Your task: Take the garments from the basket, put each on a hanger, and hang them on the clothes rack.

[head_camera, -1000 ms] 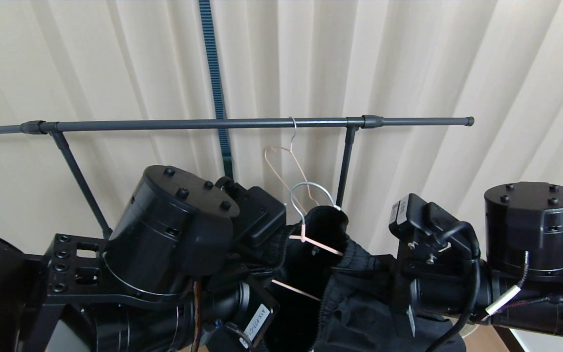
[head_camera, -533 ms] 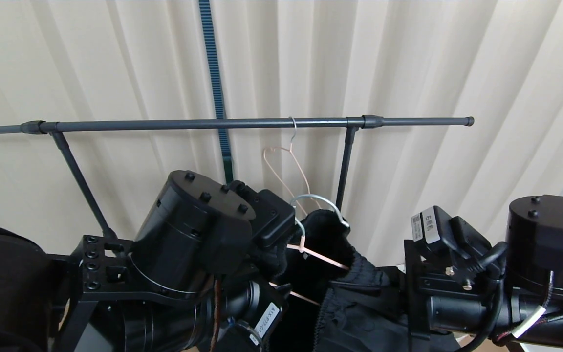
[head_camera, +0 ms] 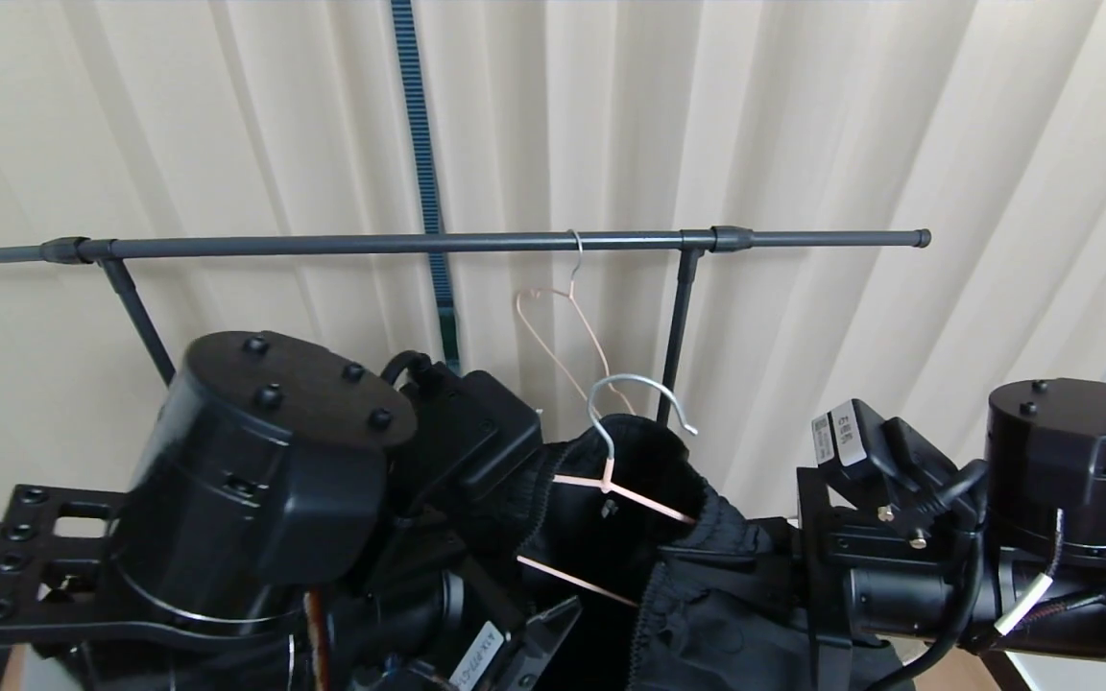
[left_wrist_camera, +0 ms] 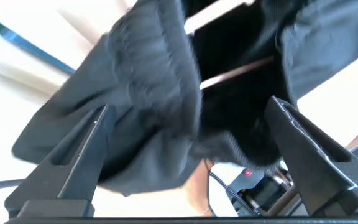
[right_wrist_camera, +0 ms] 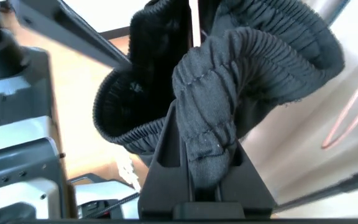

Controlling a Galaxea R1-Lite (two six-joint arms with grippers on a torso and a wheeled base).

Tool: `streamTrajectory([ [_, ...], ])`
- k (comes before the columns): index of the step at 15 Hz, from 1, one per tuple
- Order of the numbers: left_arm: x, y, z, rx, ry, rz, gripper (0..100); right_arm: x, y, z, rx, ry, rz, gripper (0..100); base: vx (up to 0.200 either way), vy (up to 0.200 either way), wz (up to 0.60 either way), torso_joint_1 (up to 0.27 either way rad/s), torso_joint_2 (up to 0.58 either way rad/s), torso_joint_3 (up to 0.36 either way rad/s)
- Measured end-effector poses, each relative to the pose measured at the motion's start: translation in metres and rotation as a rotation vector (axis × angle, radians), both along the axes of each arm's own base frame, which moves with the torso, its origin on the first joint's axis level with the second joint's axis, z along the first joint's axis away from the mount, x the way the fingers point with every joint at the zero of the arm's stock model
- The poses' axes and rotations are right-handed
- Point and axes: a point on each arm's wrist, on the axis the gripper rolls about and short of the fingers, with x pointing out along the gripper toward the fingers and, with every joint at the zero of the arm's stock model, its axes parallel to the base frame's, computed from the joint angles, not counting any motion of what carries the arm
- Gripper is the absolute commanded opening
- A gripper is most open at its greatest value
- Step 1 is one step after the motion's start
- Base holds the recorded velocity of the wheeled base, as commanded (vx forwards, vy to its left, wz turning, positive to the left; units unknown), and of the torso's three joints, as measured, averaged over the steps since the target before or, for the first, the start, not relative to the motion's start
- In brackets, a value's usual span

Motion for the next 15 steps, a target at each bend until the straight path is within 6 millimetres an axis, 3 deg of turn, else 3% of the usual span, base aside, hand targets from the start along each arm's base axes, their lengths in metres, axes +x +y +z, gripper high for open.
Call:
streamTrajectory([
  [3,-0.011,0.018,0.003,-0.010,-0.013,-0.024,100,0.005,-0.006,-0.004,0.006,0.024,0.019,0,0.000,0.000,0.00,0.000,0.00,0.000],
  [6,-0.009,0.034,0.008,-0.074,0.021,-0.067,100,0.005,-0.009,-0.008,0.001,0.033,0.048,0,0.000,0.000,0.00,0.000,0.00,0.000],
  [9,0.002,0.054,0.015,-0.137,0.044,-0.159,100,0.003,-0.009,-0.013,0.001,0.038,0.107,0,0.000,0.000,0.00,0.000,0.00,0.000],
  [12,0.020,0.077,0.016,-0.220,0.073,-0.370,100,-0.001,-0.011,-0.015,0.011,0.041,0.170,0,0.000,0.000,0.00,0.000,0.00,0.000],
  [15,0.040,0.087,0.008,-0.238,0.046,-0.503,100,-0.004,-0.013,-0.014,0.022,0.043,0.194,0,0.000,0.000,0.00,0.000,0.00,0.000],
])
